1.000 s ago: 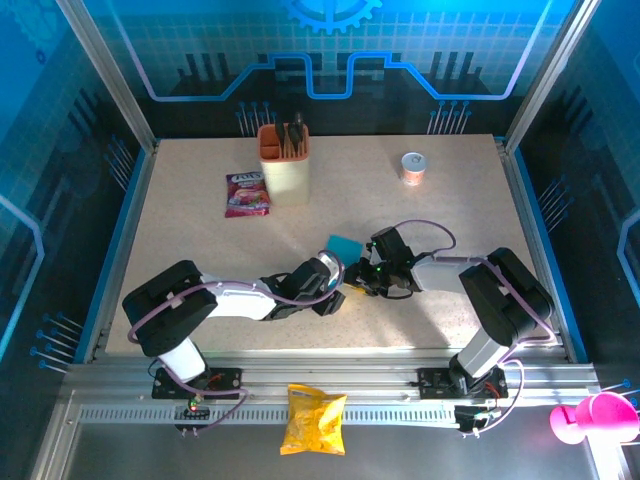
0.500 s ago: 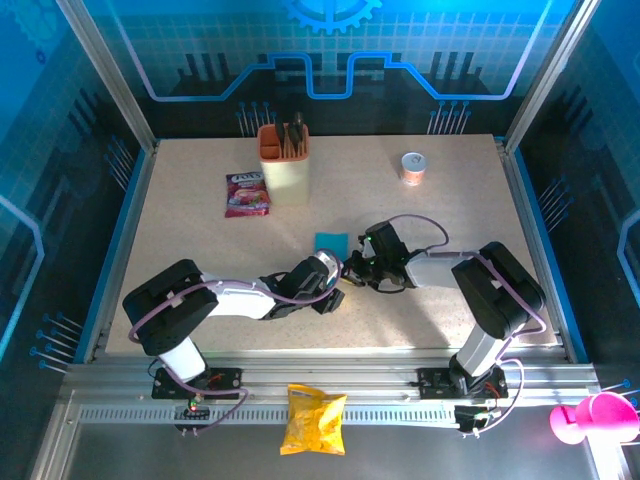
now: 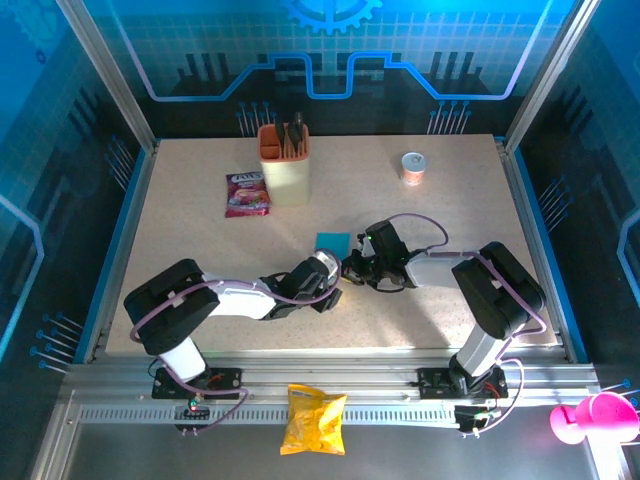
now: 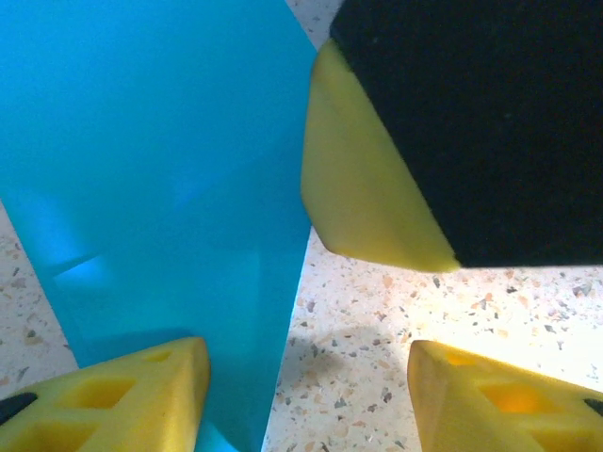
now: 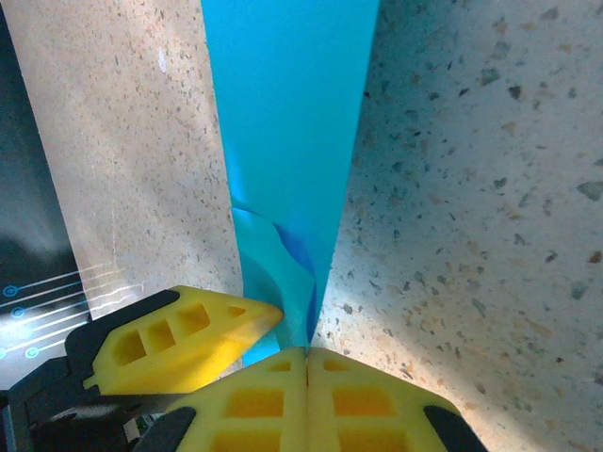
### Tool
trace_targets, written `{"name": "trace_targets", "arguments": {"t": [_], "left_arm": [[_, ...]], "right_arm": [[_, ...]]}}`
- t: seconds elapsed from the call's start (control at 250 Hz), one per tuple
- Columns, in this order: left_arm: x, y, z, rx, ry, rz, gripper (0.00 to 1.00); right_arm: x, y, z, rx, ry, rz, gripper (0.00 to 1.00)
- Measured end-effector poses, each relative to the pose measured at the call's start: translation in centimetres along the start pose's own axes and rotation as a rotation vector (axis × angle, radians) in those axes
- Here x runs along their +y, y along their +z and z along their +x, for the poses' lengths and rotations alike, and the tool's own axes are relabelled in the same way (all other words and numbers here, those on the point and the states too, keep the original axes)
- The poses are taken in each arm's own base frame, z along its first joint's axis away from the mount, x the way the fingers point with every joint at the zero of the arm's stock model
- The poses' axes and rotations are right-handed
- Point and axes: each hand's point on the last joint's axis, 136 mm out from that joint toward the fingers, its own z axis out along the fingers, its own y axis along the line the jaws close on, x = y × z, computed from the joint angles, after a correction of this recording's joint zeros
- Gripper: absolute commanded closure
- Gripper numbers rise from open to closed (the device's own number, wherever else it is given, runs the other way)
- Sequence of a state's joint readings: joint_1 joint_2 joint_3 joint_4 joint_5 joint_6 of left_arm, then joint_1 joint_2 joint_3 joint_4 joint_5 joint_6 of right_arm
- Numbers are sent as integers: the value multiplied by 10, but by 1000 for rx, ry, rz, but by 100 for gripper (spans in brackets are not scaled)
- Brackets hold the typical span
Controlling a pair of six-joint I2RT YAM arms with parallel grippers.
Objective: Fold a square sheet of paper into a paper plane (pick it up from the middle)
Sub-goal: Fold the wing for the fifth time at the center of the table.
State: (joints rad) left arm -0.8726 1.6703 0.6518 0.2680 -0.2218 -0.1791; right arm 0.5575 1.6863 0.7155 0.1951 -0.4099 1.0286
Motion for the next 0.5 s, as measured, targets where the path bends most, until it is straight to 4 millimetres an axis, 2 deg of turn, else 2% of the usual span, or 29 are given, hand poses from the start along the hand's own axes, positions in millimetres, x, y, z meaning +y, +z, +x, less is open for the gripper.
{"name": "trace_targets", "arguments": {"t": [0.344, 0.499], "left_arm": [[2, 3, -3, -16, 1, -15, 53], [4, 3, -3, -19, 4, -26, 70]], "right_arm": [[18, -5, -1, 2, -22, -43, 100], [20, -5, -2, 1, -22, -45, 100]]}}
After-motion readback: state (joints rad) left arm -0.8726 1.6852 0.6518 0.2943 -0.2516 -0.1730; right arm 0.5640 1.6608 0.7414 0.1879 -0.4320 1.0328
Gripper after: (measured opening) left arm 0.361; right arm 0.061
